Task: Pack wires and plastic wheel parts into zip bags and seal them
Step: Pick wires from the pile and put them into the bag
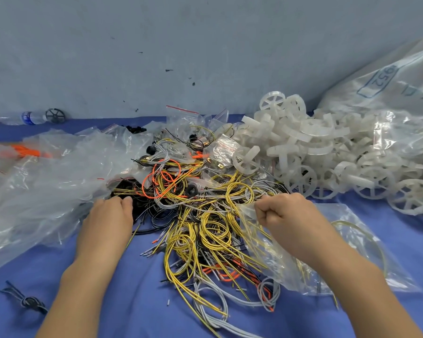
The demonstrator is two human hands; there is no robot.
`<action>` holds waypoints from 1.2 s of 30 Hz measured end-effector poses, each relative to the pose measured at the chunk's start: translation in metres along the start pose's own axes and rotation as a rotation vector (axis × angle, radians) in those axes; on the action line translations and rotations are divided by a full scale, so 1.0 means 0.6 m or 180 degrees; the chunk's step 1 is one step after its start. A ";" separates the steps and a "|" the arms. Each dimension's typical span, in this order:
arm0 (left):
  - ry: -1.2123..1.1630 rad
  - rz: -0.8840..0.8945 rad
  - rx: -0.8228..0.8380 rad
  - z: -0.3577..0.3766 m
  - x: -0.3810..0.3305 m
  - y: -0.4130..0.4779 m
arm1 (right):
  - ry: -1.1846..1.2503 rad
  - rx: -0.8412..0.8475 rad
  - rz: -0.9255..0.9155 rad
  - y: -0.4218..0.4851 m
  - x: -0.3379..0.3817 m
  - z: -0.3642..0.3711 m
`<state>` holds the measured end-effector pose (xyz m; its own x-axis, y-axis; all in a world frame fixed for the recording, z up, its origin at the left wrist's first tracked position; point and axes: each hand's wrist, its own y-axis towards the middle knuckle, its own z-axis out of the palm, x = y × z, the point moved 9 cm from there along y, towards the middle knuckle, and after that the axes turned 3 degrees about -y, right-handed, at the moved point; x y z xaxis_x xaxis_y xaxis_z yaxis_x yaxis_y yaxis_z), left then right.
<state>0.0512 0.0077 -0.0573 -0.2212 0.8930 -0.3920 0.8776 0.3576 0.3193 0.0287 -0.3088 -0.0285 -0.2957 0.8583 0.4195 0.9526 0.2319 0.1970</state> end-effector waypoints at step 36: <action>-0.4311 -0.0308 0.3797 0.155 -0.450 -0.233 | 0.0548 -0.1013 -0.0076 -0.004 -0.034 -0.083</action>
<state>0.0278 -0.3090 -0.0764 -0.3574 -0.1533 -0.9213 0.8201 -0.5236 -0.2310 0.0287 -0.3497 0.0064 -0.3511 0.7583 0.5493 0.8832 0.0734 0.4632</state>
